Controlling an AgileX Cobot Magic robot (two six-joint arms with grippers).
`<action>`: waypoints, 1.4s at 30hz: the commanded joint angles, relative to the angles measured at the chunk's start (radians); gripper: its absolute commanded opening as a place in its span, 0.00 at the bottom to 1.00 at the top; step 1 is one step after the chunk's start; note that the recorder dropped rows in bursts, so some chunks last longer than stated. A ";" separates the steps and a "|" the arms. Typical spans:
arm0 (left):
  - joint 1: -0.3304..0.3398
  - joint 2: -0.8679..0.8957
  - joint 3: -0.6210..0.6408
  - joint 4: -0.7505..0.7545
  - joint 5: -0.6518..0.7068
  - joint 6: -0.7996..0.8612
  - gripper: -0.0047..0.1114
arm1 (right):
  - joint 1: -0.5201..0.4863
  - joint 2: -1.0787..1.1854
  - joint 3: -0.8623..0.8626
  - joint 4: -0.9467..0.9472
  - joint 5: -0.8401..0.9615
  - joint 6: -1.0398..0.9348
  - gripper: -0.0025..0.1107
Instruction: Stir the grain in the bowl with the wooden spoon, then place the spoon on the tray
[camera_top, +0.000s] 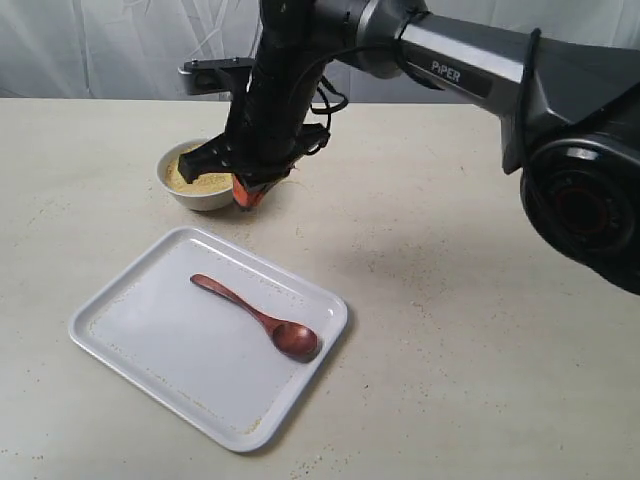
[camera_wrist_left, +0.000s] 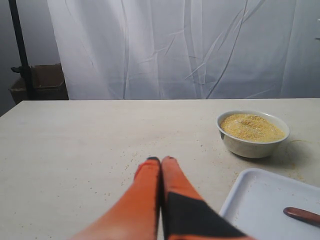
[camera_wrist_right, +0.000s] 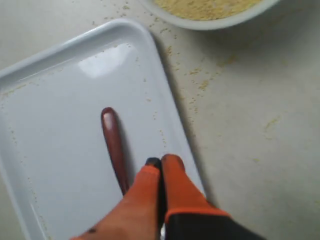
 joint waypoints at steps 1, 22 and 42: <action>-0.006 -0.005 0.002 0.000 -0.005 0.000 0.04 | -0.007 -0.059 0.025 -0.066 0.007 0.035 0.02; -0.006 -0.005 0.002 0.000 -0.005 0.000 0.04 | -0.494 -1.016 1.042 -0.236 -0.143 0.187 0.02; -0.006 -0.005 0.002 0.000 -0.005 0.000 0.04 | -0.494 -1.922 1.477 -0.390 -0.539 0.234 0.02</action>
